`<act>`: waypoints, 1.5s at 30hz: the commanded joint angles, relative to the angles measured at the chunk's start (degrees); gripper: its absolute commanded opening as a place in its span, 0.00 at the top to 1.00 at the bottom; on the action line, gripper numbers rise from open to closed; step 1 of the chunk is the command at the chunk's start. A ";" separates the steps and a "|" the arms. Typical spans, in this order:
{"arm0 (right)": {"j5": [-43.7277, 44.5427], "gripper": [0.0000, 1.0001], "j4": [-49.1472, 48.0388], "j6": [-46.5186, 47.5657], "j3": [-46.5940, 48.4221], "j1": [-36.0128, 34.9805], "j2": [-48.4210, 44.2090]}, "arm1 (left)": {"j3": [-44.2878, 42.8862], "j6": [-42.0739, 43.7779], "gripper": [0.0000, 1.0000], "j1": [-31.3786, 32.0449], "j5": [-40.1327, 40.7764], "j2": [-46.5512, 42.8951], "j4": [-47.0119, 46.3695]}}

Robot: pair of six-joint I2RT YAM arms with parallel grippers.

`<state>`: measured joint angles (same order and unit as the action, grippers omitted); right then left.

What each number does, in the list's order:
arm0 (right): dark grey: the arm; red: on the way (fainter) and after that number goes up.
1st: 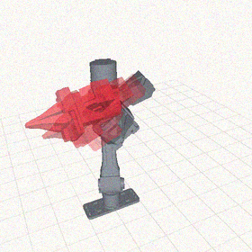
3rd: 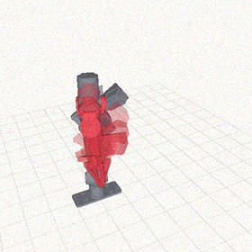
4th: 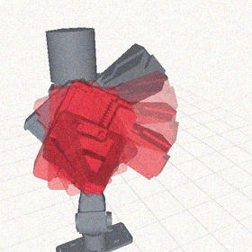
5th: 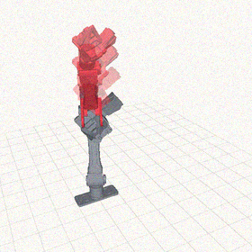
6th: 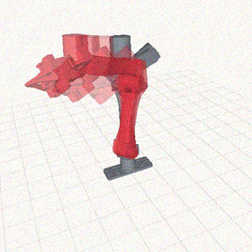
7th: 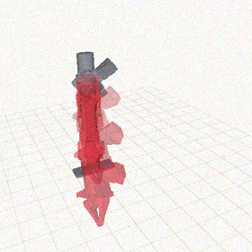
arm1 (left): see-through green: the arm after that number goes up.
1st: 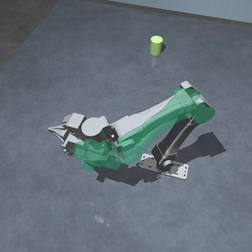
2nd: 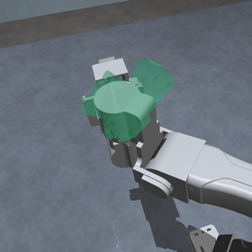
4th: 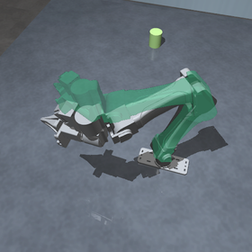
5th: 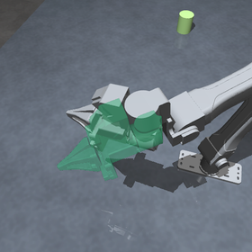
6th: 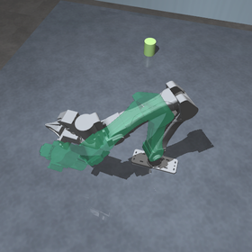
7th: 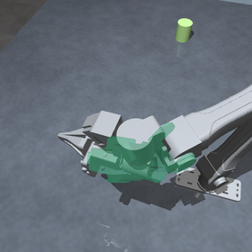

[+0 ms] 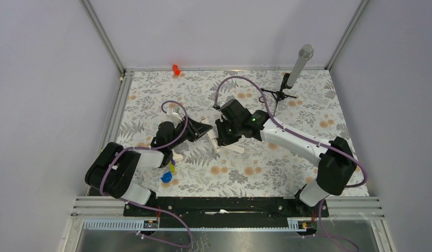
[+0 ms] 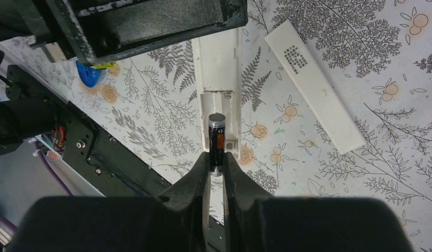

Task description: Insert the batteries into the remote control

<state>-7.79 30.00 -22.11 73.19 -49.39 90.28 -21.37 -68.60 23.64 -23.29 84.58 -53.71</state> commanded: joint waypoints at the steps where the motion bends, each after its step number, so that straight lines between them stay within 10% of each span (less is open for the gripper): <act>1: 2.43 0.87 2.35 1.85 3.01 -0.78 1.73 | -2.02 -0.18 1.00 0.18 -1.79 -0.24 -5.06; 22: 2.26 0.78 2.69 3.39 3.55 -1.49 4.41 | -1.75 -0.48 1.00 0.14 -2.72 -1.25 -4.00; 45: 4.73 0.26 -7.18 -5.18 -0.81 -1.42 -9.82 | 0.74 -9.25 1.00 0.09 -0.50 -7.00 -4.90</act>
<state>-4.89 29.89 -22.90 74.54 -50.26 89.08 -21.39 -72.07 23.64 -24.25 82.78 -52.56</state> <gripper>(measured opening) 0.702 0.294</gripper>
